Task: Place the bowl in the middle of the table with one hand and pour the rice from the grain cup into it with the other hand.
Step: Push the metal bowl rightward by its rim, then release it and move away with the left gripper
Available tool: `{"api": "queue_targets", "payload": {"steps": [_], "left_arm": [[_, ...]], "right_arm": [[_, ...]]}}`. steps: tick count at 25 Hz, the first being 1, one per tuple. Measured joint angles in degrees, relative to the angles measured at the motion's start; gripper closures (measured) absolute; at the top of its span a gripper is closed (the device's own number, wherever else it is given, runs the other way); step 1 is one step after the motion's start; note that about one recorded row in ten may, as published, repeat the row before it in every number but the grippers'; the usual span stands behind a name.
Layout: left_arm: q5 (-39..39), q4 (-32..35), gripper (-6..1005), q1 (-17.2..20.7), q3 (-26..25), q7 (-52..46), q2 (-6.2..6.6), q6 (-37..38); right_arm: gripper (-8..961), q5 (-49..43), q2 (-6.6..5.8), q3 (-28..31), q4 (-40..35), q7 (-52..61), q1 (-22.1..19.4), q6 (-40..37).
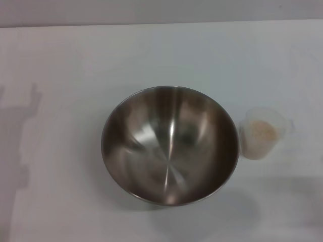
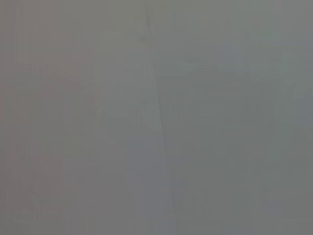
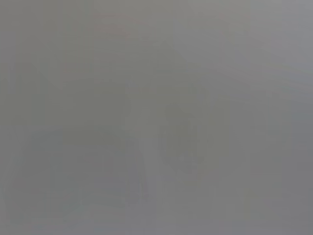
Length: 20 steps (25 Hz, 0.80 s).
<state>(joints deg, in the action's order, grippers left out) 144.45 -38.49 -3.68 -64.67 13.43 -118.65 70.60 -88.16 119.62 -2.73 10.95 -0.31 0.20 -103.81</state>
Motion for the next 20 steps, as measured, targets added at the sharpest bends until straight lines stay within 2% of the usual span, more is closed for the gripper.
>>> {"api": "queue_targets", "payload": {"steps": [7, 12, 20], "left_arm": [[-0.02, 1.96, 194, -0.86, -0.03, -1.39, -0.1, 0.06], [-0.02, 2.67, 194, -1.09, -0.02, -2.29, -0.09, -0.24], [0.03, 3.18, 195, -1.55, -0.02, -2.62, -0.09, -0.25]], "right_arm": [[181, 0.0, 0.0, -1.16, 0.92, -0.5, -0.25, 3.67], [182, 0.0, 0.0, -3.71, 1.1, -0.7, 0.7, 6.73], [182, 0.01, 0.0, -4.04, 1.09, -0.79, 2.18, 10.34]]}}
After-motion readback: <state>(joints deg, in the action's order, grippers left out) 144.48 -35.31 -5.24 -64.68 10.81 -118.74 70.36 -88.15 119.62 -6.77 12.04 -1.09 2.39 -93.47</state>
